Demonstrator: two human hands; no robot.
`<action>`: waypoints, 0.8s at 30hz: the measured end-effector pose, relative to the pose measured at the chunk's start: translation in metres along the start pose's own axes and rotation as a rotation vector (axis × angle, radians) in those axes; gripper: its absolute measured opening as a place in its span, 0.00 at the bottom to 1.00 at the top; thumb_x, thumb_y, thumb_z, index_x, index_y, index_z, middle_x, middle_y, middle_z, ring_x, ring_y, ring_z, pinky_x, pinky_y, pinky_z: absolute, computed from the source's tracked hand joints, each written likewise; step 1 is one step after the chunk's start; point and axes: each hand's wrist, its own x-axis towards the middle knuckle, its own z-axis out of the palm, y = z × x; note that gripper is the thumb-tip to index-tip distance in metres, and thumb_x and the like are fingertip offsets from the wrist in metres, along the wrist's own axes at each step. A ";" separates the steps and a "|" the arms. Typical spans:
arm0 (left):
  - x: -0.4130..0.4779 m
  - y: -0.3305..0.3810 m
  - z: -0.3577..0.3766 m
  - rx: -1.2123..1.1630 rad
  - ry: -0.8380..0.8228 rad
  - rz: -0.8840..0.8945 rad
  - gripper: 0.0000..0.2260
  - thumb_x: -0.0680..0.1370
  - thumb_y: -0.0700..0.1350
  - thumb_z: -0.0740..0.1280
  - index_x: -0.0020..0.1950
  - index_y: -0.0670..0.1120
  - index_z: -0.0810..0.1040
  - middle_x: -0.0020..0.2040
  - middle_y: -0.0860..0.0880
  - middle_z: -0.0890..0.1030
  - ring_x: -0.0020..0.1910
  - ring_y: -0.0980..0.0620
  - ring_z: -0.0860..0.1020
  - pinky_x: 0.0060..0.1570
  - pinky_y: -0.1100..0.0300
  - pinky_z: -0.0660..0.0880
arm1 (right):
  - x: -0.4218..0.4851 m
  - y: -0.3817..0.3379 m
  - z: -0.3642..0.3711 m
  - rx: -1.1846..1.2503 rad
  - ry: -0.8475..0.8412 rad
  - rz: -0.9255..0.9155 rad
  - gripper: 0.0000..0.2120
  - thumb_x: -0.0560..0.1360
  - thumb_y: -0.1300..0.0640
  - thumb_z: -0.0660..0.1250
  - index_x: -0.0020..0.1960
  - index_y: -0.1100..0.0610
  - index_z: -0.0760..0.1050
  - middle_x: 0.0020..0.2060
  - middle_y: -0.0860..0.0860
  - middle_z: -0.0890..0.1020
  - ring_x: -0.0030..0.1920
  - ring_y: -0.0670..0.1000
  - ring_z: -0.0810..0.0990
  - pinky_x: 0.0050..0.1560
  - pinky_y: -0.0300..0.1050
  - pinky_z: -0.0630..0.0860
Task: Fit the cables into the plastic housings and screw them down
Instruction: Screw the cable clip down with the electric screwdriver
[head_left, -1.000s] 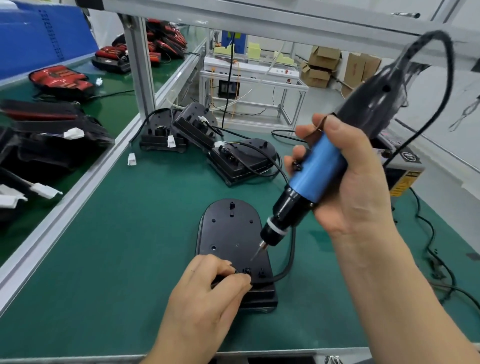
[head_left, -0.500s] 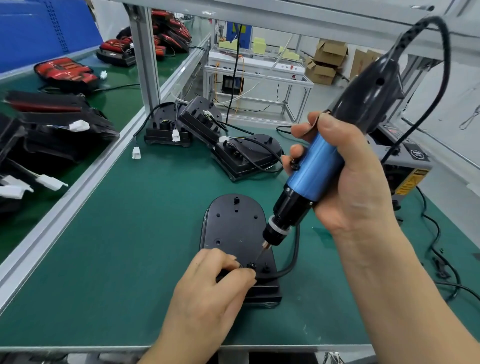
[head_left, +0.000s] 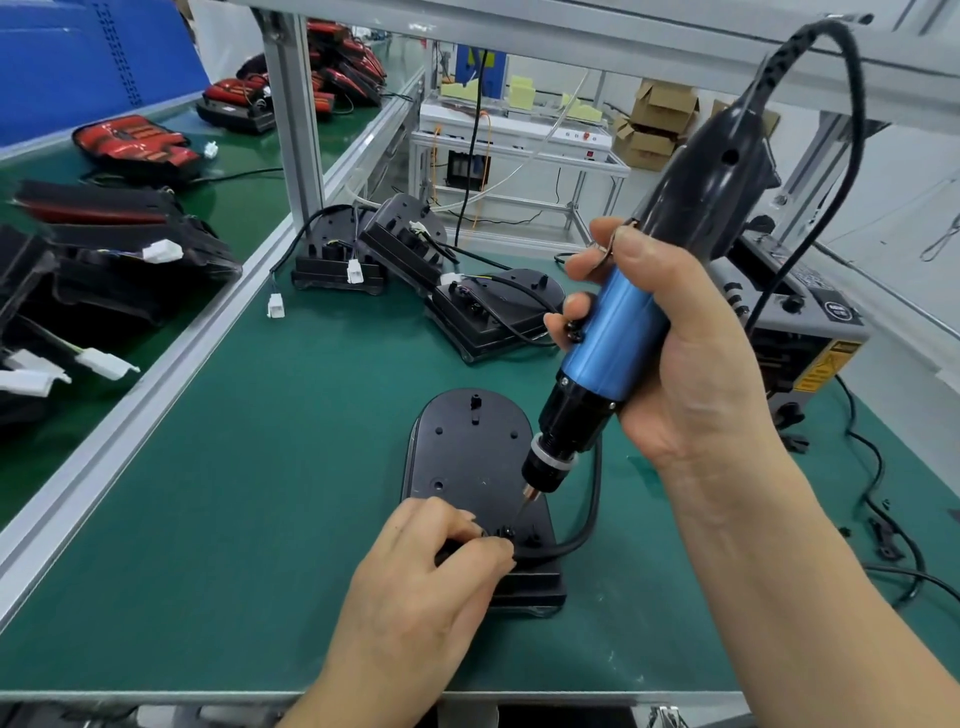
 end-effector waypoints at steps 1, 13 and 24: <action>0.000 0.000 0.000 0.001 0.000 0.001 0.04 0.75 0.46 0.66 0.48 0.51 0.75 0.43 0.53 0.70 0.45 0.52 0.76 0.35 0.57 0.74 | 0.000 0.001 0.001 -0.007 -0.002 -0.002 0.12 0.69 0.56 0.67 0.51 0.60 0.75 0.35 0.51 0.80 0.31 0.49 0.76 0.40 0.47 0.78; 0.000 0.000 0.001 -0.003 -0.006 -0.004 0.05 0.74 0.45 0.67 0.49 0.51 0.75 0.43 0.52 0.70 0.44 0.51 0.76 0.33 0.56 0.74 | 0.004 0.009 0.008 -0.056 -0.048 -0.030 0.02 0.68 0.58 0.68 0.36 0.53 0.78 0.30 0.50 0.78 0.28 0.49 0.75 0.49 0.55 0.72; -0.001 -0.002 0.001 -0.009 -0.010 -0.006 0.03 0.75 0.46 0.67 0.48 0.50 0.75 0.43 0.52 0.70 0.44 0.52 0.74 0.39 0.60 0.70 | 0.007 0.012 0.006 -0.099 -0.060 -0.041 0.04 0.68 0.58 0.68 0.36 0.52 0.80 0.32 0.50 0.80 0.29 0.49 0.76 0.47 0.52 0.75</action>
